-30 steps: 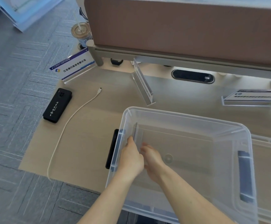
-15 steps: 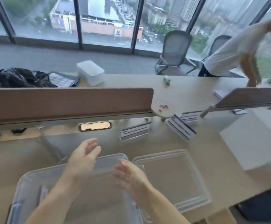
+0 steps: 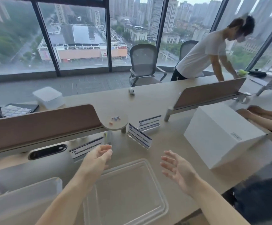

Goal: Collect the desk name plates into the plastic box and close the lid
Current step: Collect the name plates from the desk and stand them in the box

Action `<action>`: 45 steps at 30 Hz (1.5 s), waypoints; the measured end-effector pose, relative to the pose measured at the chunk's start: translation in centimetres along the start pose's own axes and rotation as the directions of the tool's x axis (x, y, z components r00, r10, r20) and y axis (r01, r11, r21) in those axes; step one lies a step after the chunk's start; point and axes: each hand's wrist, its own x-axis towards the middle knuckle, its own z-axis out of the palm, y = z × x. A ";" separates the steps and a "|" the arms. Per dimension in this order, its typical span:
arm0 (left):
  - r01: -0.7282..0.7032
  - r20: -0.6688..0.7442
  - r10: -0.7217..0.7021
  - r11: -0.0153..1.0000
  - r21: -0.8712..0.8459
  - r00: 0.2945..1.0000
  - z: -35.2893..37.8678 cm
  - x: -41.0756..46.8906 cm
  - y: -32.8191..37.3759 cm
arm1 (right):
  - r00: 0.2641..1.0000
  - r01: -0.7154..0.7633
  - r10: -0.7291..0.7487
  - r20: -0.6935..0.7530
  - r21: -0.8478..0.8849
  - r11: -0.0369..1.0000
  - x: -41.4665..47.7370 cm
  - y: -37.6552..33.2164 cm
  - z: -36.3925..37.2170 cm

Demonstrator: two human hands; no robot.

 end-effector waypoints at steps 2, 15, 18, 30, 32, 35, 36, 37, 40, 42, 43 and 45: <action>0.011 0.014 -0.011 1.000 0.003 1.000 3.6 0.6 0.7 | 1.000 -0.006 0.006 -0.006 0.001 1.000 1.4 -1.6 -3.1; 0.141 0.054 -0.139 0.990 -0.023 0.989 15.9 13.8 3.0 | 0.993 -0.038 0.023 -0.112 -0.133 0.990 14.1 -8.2 -10.2; 0.160 0.032 -0.160 0.987 -0.002 0.987 18.2 17.4 3.5 | 0.995 -0.044 0.026 -0.097 -0.189 0.981 17.4 -9.8 -10.3; 0.360 -0.081 -0.423 0.843 -0.399 0.902 23.3 35.7 2.5 | 0.996 -0.091 0.081 -0.043 -0.375 0.922 42.1 -13.3 -11.2; 0.378 -0.092 -0.457 0.818 -0.434 0.885 24.6 38.3 2.2 | 0.996 -0.093 0.091 -0.022 -0.399 0.912 45.5 -12.8 -10.6; 0.391 -0.159 -0.479 0.833 -0.391 0.863 26.5 42.4 0.9 | 0.996 -0.047 0.076 0.044 -0.458 0.888 49.3 -12.3 -9.3; 0.387 -0.178 -0.474 0.843 -0.373 0.862 27.0 43.5 0.3 | 0.996 -0.019 0.057 0.065 -0.487 0.873 50.5 -12.2 -8.9; 0.389 -0.189 -0.477 0.846 -0.366 0.859 27.4 44.4 -0.3 | 0.996 0.019 0.028 0.082 -0.522 0.853 51.7 -12.1 -8.5; 0.399 -0.277 -0.477 0.868 -0.296 0.834 28.1 46.7 -2.1 | 0.986 0.156 -0.084 0.146 -0.607 0.779 55.2 -11.3 -7.4; 0.372 -0.343 -0.442 0.893 -0.251 0.829 28.7 47.5 -3.3 | 0.970 0.234 -0.128 0.208 -0.637 0.735 57.0 -10.1 -7.1; 0.361 -0.360 -0.432 0.899 -0.249 0.827 28.9 48.0 -3.9 | 0.959 0.274 -0.153 0.237 -0.657 0.703 57.8 -9.4 -7.0; 0.370 -0.403 -0.438 0.898 -0.239 0.803 29.1 48.9 -4.8 | 0.945 0.325 -0.202 0.256 -0.691 0.645 58.8 -8.3 -7.2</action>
